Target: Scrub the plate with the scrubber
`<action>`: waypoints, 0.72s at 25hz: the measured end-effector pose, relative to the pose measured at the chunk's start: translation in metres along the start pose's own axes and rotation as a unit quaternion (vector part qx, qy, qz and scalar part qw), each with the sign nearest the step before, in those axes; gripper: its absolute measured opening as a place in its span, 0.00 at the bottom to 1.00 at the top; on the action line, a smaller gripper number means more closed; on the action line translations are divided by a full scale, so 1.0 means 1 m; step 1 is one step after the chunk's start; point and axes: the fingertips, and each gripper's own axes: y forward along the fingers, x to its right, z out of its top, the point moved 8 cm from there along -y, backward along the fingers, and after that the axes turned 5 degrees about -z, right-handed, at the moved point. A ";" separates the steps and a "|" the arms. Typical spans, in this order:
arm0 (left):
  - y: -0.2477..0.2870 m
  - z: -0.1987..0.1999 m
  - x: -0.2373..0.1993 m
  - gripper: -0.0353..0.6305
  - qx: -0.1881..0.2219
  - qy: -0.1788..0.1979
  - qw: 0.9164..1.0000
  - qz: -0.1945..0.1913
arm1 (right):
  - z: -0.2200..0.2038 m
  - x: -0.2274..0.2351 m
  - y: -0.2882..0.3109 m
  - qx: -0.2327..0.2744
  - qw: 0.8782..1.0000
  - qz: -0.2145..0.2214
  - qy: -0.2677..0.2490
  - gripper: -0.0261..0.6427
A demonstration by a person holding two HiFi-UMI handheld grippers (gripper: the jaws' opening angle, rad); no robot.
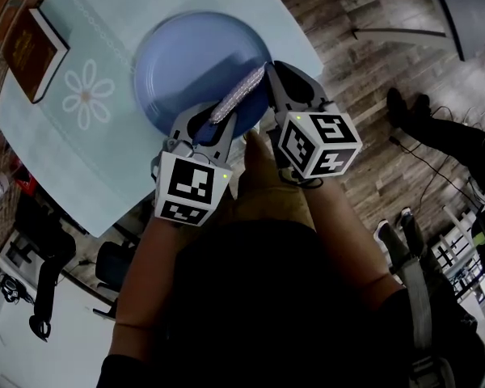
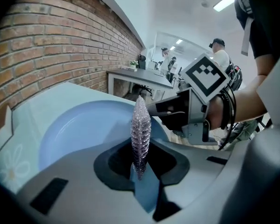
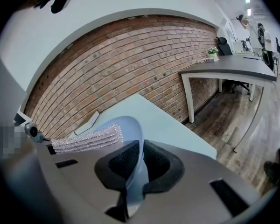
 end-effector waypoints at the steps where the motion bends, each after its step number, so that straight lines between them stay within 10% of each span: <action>1: 0.003 0.003 -0.002 0.18 0.002 0.001 1.000 0.007 | 0.000 0.000 0.000 0.000 1.000 0.000 0.000 0.12; 18: 0.026 0.033 -0.070 0.18 0.009 0.015 0.995 0.097 | -0.001 0.002 0.000 0.012 1.000 0.004 0.000 0.12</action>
